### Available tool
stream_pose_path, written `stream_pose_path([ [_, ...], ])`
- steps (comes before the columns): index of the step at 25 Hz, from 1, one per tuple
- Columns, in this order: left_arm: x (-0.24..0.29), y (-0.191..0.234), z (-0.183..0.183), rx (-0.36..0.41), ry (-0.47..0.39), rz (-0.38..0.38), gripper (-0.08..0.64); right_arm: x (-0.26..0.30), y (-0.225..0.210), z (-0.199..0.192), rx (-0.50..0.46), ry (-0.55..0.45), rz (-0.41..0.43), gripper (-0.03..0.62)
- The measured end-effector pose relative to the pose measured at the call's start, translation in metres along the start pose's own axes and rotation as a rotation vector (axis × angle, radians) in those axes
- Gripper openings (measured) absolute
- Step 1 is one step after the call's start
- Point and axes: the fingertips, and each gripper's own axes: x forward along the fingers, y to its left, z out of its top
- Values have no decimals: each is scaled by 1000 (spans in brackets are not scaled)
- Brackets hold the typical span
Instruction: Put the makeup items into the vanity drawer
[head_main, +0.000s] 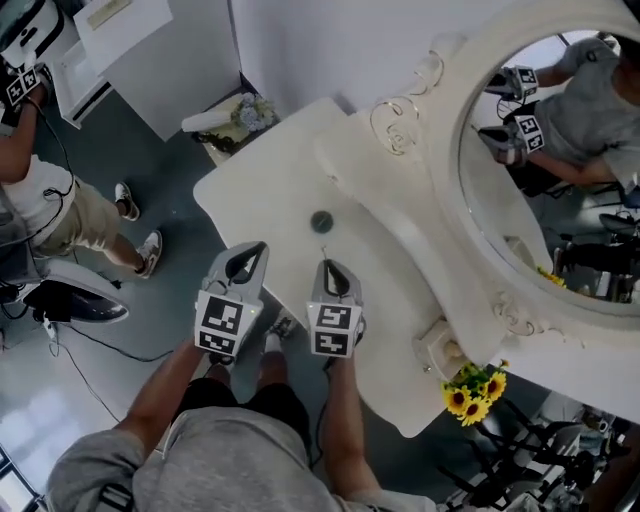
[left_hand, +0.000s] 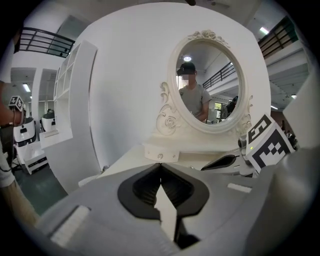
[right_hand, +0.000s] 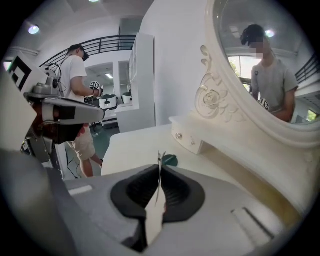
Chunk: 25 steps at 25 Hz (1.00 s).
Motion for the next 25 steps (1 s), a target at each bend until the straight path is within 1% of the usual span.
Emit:
stream_pose_path([
  [8, -9, -49, 36, 65, -58, -110, 11, -62, -28, 0, 86, -72, -120, 17],
  [13, -9, -87, 51, 109, -89, -209, 11, -102, -52, -9, 150, -115, -231, 17],
  [17, -5, -122, 61, 149, -110, -296, 11, -132, -73, -24, 209, -130, -323, 18],
  [21, -2, -157, 66, 182, -122, -372, 11, -161, -93, -44, 263, -140, -407, 17],
  [25, 4, -198, 70, 215, -133, -465, 11, -189, -117, -66, 315, -143, -504, 18],
])
